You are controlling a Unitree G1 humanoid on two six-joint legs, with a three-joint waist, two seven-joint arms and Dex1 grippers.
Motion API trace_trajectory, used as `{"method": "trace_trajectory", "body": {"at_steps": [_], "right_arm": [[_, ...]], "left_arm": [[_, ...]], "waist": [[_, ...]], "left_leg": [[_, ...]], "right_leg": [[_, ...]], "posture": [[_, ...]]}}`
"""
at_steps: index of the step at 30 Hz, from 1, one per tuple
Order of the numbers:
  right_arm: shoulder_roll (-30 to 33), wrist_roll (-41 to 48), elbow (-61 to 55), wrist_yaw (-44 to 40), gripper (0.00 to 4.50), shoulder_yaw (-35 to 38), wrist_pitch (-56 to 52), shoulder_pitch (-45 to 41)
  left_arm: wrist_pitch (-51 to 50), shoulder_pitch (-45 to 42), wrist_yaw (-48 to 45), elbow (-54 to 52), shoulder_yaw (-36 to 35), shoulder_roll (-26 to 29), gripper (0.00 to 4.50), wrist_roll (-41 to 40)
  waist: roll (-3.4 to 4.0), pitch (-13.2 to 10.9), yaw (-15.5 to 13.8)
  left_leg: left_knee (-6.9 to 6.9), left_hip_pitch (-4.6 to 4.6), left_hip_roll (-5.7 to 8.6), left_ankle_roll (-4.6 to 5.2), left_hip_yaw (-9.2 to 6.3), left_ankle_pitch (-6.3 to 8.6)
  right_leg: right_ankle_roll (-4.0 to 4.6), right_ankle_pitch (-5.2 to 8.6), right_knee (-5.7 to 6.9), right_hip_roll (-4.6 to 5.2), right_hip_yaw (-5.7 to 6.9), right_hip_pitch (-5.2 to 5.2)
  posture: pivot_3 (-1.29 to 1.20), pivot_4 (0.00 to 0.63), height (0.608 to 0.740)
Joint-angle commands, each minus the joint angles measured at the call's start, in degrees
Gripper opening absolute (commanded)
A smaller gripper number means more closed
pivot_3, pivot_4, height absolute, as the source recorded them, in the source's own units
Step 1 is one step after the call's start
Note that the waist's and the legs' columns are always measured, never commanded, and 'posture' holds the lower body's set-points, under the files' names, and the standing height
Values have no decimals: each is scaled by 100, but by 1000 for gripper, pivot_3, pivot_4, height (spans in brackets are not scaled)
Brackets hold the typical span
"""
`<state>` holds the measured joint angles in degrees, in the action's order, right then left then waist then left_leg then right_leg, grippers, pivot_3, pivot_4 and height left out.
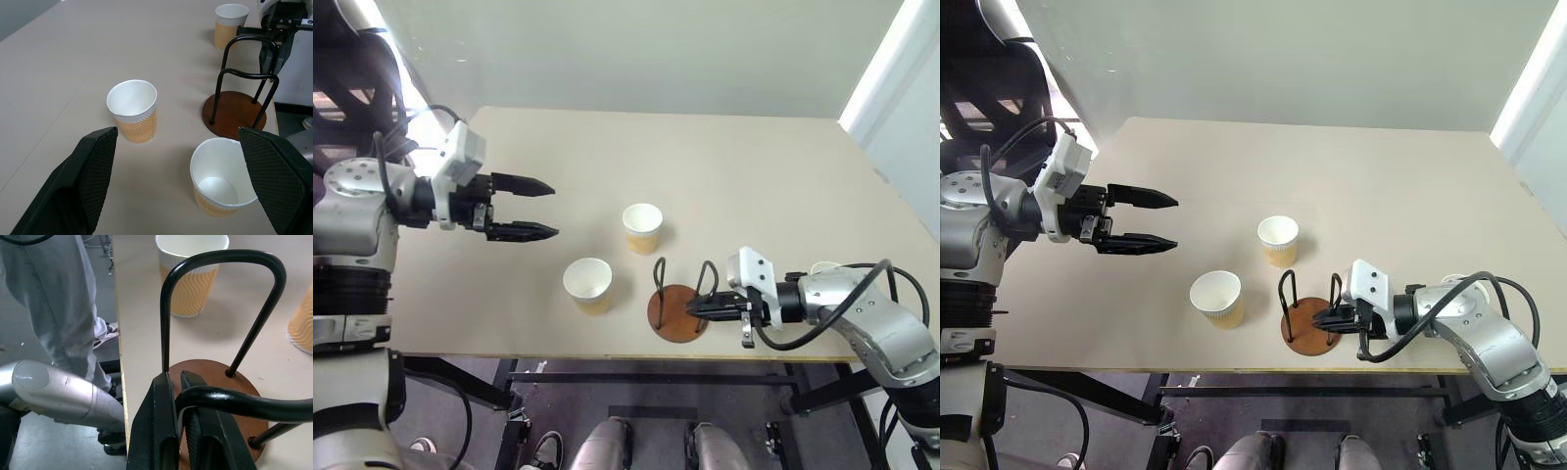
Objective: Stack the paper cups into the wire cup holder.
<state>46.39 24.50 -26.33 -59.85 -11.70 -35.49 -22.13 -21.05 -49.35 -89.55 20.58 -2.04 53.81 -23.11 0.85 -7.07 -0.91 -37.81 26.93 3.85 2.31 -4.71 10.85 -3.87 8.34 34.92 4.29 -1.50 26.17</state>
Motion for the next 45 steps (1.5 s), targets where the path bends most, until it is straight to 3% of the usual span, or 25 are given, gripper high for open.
{"method": "trace_trajectory", "body": {"at_steps": [1, 3, 6, 13, 17, 22, 26, 33, 38, 45], "right_arm": [[20, -195, 11, -86, 10, -50, 308, -93], [-8, -217, 52, -98, 10, -53, 349, -107], [-2, -265, 144, -137, 789, -109, 335, -178], [34, -394, 210, -215, 3174, -99, 337, -197], [412, -288, -33, -469, 4476, 57, 142, -131], [1347, 66, -510, -813, 4476, 724, -250, 51], [2354, 432, -807, -1199, 4476, 2040, -570, 215], [3205, 260, -449, -1634, 4476, 3486, -602, 689], [3242, -245, -77, -1678, 4476, 3445, -151, 1524], [3140, -681, 581, -1548, 4476, 2909, 512, 1869]], "left_arm": [[29, -142, -8, -47, -97, 89, 4203, -4], [28, -144, -7, -49, -96, 88, 4203, -2], [31, -168, -12, -31, -89, 84, 4203, 5], [51, -197, -24, 18, -79, 57, 4203, 28], [57, -228, -56, 43, -61, 36, 4203, 37], [102, -351, -178, 165, -68, 112, 4203, 51], [188, -394, -293, 294, -74, 202, 4203, 14], [163, -239, -295, 181, -64, 176, 4203, -133], [139, -173, -268, 115, -31, 51, 4203, -127], [-94, 19, -235, -258, -126, 86, 4203, -266]], "waist": [[0, 0, 1], [0, 0, 2], [0, 0, 2], [0, 0, 2], [0, 0, -2], [-1, 0, -10], [5, -5, -13], [-2, -1, -9], [-1, -1, -20], [-1, -1, -8]], "left_leg": [[0, 0, 0, 0, 0, 0], [0, 0, 0, 0, 0, 0], [-1, 0, 0, 0, 0, 0], [0, 1, 0, 0, 0, 0], [0, 2, 0, 0, 0, 0], [1, 6, 1, 0, 0, 2], [9, 13, 3, -2, 0, 3], [44, 3, 1, -7, -2, 4], [45, 5, 3, -3, -4, 13], [45, 0, 4, 3, -2, 8]], "right_leg": [[0, 0, 0, 0, 0, 0], [0, 0, 0, 0, 0, 0], [0, 0, 0, 0, 0, 0], [1, 0, -2, 0, 1, 0], [1, 0, -1, 0, 1, 0], [9, 5, -6, 1, 1, -2], [10, 10, -5, 2, -3, 8], [13, 29, -7, 1, -4, 14], [-1, 47, -6, 2, -3, 10], [-34, 39, -5, 3, -4, 5]], "posture": [[0, 150, 740], [0, 150, 740], [0, 150, 740], [0, 150, 740], [0, 150, 740], [0, 150, 740], [0, 150, 740], [0, 150, 740], [0, 150, 740], [0, 150, 740]]}}
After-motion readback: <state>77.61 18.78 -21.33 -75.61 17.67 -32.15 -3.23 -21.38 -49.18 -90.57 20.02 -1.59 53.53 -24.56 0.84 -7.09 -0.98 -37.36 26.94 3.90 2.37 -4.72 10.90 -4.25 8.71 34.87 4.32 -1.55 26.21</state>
